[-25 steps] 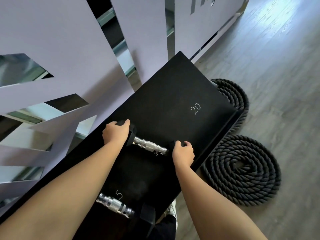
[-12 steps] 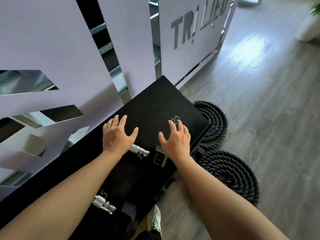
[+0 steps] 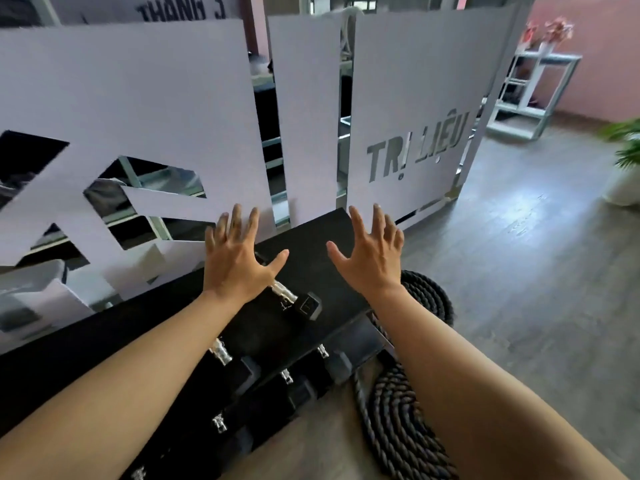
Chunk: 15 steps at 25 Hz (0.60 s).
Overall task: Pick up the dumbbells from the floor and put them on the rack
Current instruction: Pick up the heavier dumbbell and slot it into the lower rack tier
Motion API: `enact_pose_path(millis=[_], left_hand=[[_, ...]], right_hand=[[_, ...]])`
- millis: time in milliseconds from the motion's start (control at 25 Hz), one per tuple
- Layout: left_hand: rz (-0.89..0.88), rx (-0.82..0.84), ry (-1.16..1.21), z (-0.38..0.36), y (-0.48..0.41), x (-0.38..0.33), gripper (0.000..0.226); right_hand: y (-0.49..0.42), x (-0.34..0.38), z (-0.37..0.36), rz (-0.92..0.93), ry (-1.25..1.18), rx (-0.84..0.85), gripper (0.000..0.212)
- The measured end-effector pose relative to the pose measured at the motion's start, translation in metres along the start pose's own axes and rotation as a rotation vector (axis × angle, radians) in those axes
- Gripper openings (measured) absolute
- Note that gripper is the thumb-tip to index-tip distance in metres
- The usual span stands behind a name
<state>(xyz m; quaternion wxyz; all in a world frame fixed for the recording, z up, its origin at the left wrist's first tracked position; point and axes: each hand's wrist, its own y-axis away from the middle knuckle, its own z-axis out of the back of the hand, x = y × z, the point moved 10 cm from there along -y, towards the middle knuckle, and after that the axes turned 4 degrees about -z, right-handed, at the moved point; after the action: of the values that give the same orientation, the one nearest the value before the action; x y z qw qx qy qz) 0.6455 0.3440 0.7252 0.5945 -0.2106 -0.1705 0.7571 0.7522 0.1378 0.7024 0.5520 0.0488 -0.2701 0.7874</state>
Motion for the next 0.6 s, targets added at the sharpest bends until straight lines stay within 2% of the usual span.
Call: enact_pose_path(millis=[240, 400, 600], left_hand=[[-0.043, -0.17, 0.054, 0.119, 0.064, 0.025, 0.091], [-0.023, -0.129, 0.124, 0.153, 0.14, 0.069, 0.092], [0.065, -0.035, 0.109, 0.203, 0.266, 0.138, 0.09]], right_hand=[[0.065, 0.086, 0.084, 0.119, 0.053, -0.127, 0.082], [0.143, 0.134, 0.094, 0.138, 0.106, -0.16, 0.084], [0.255, 0.206, 0.094, 0.202, 0.074, -0.093, 0.081]])
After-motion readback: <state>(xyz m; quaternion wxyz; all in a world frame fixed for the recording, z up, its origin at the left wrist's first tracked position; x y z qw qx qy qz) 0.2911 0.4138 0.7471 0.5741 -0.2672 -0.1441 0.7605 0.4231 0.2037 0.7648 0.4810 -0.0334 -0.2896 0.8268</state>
